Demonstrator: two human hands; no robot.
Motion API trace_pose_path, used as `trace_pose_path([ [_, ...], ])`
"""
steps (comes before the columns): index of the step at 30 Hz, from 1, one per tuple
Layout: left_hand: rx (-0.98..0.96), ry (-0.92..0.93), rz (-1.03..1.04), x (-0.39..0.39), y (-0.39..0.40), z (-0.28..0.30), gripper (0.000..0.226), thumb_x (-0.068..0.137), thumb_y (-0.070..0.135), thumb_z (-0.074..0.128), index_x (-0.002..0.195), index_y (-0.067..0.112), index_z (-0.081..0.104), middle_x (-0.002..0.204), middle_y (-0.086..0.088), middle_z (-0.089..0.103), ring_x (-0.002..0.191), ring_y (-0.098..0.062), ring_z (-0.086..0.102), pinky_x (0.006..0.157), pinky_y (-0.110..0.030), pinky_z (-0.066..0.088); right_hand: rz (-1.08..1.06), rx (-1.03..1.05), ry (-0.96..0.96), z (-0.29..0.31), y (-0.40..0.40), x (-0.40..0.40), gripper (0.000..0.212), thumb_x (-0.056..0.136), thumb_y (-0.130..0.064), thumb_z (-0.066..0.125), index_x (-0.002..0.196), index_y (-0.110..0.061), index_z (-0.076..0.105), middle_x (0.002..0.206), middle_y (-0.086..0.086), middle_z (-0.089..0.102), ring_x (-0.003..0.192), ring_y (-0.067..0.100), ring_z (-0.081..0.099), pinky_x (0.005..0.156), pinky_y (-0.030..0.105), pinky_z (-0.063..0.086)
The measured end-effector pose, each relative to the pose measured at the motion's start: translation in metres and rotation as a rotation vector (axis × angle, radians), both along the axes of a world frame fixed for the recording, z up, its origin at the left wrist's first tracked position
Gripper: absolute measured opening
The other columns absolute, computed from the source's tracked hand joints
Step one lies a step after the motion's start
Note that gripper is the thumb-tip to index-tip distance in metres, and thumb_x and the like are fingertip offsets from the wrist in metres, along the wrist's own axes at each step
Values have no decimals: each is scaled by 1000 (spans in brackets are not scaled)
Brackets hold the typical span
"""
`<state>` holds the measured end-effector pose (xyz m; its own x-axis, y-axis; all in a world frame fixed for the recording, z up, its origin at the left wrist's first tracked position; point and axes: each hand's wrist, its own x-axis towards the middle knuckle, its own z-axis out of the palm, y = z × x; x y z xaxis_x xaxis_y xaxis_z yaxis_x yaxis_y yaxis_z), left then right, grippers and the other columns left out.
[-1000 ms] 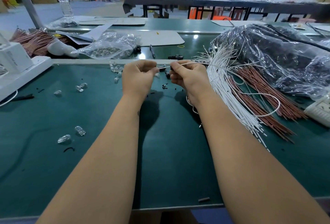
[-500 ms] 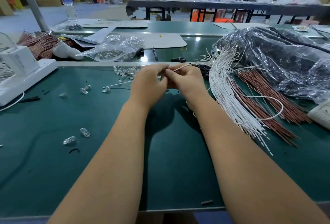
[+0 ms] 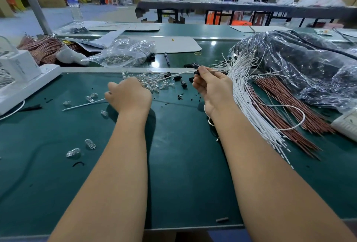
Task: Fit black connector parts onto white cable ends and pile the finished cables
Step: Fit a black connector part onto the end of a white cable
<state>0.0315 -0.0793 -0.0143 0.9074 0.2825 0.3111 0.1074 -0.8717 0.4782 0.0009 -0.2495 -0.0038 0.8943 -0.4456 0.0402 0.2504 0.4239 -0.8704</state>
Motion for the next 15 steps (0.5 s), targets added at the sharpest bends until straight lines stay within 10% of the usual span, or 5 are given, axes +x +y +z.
trace_pose_path([
  [5, -87, -192, -365, -3, -16, 6, 28, 89, 12, 51, 108, 18, 71, 108, -6, 69, 112, -32, 50, 90, -35, 41, 79, -174, -4, -3, 2, 1, 8, 89, -3, 66, 83, -9, 68, 69, 5, 64, 60, 13, 61, 62, 23, 56],
  [8, -245, -281, -688, -11, -34, 7, 22, 93, 11, 53, 106, 11, 71, 95, -6, 71, 90, -24, 61, 81, -31, 48, 139, -276, -9, -3, 7, 1, 11, 89, -1, 65, 82, -10, 68, 69, 6, 65, 60, 13, 61, 61, 22, 56],
  [15, -414, -154, -663, -8, -33, 2, 17, 95, 12, 52, 90, 12, 68, 70, 1, 60, 69, -18, 54, 70, -31, 46, 164, -344, 8, -4, 10, 0, 8, 87, -3, 68, 80, -7, 67, 73, 10, 68, 60, 14, 63, 60, 22, 55],
])
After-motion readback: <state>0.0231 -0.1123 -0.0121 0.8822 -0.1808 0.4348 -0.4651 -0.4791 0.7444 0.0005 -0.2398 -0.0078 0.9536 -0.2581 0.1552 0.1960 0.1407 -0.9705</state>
